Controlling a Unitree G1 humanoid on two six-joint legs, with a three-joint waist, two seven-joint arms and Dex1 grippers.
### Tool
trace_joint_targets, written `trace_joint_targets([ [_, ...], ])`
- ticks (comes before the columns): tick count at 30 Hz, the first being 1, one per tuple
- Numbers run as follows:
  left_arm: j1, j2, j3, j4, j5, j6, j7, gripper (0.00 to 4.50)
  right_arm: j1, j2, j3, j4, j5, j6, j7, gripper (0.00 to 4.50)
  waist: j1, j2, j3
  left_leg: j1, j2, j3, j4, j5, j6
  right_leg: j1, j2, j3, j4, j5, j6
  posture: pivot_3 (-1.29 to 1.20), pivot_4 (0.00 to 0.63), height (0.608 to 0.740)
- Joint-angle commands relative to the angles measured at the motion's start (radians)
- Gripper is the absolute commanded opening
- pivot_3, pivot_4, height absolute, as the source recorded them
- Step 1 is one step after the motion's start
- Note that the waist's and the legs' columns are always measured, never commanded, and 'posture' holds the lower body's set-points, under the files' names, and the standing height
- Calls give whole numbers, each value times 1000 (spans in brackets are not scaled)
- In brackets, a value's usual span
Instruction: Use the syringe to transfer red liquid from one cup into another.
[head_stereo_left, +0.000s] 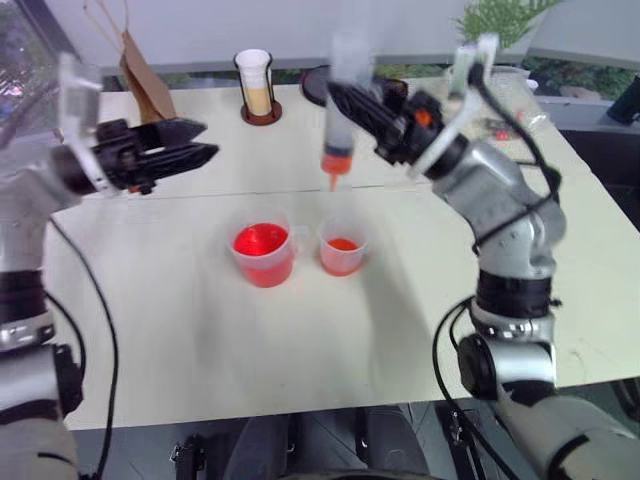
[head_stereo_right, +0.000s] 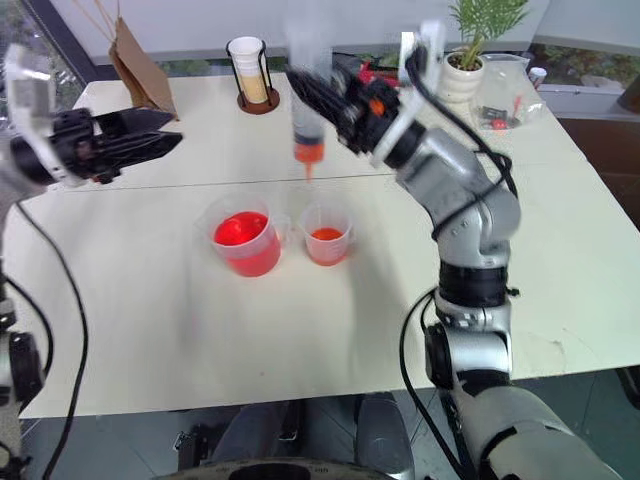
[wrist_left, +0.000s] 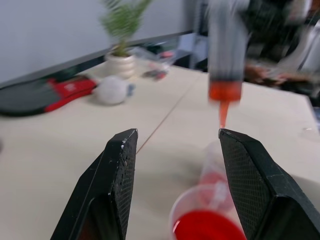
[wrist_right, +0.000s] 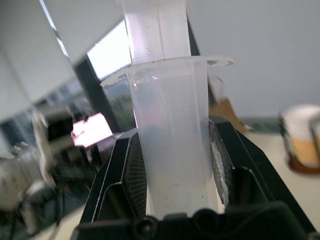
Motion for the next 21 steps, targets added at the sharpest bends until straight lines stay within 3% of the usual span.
trace_joint_targets([
  [1, -77, -4, -13, 36, 15, -41, -26, 2633, 64, -2, 39, -92, -20, -26, -15, 1394, -6, 0, 0, 0, 0, 1, 0, 0, 0, 0, 0, 0, 0, 0, 0, 0, 150, 740],
  [5, -199, -70, -57, 131, 51, -102, -38, 2633, 135, 14, 80, -105, -65, -75, -29, 1394, -4, 0, 0, 0, 1, 2, 0, 0, 0, -1, 1, 1, 0, 0, 0, 0, 150, 740],
  [13, -478, -261, -133, 445, 177, -326, -76, 2633, 134, 14, 91, -86, -99, -126, -39, 1394, 18, 0, 0, 0, 0, 2, 2, 0, 1, 1, 0, 1, 0, 0, 0, 0, 150, 740],
  [21, -582, -393, -190, 676, 294, -518, -141, 2633, 153, 1, 88, -119, -116, -133, -53, 1394, 17, -1, 1, 0, 0, 2, 2, 0, 1, 1, 1, 0, 0, 0, 0, 0, 150, 740],
])
